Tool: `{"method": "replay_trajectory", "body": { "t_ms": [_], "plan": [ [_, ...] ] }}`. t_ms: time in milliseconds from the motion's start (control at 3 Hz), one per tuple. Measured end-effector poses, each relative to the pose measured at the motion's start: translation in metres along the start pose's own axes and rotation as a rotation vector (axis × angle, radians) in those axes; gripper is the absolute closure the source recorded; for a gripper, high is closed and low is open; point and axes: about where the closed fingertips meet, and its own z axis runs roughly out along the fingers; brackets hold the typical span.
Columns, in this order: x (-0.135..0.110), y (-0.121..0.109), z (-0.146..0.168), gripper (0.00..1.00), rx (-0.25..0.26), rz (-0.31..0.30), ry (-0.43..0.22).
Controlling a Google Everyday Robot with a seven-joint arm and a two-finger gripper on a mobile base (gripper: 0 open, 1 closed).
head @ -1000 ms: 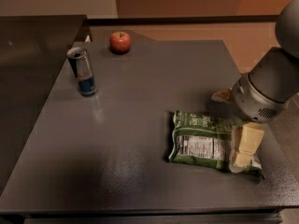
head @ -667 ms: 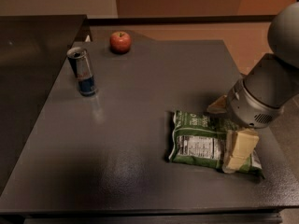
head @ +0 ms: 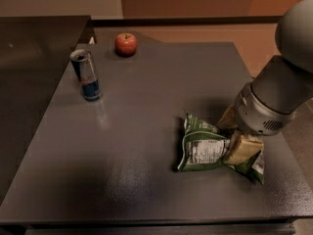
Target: Pick green jalapeno chip bag
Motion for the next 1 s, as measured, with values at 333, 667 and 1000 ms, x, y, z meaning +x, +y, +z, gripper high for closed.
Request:
{"method": "replay_trajectory", "body": {
  "t_ms": [333, 667, 1000],
  "plan": [
    [-0.019, -0.009, -0.032, 0.99, 0.057, -0.004, -0.005],
    [-0.034, -0.021, -0.060, 1.00, 0.097, -0.009, -0.012],
    [-0.050, -0.039, -0.094, 1.00, 0.145, -0.018, -0.033]
  ]
}}
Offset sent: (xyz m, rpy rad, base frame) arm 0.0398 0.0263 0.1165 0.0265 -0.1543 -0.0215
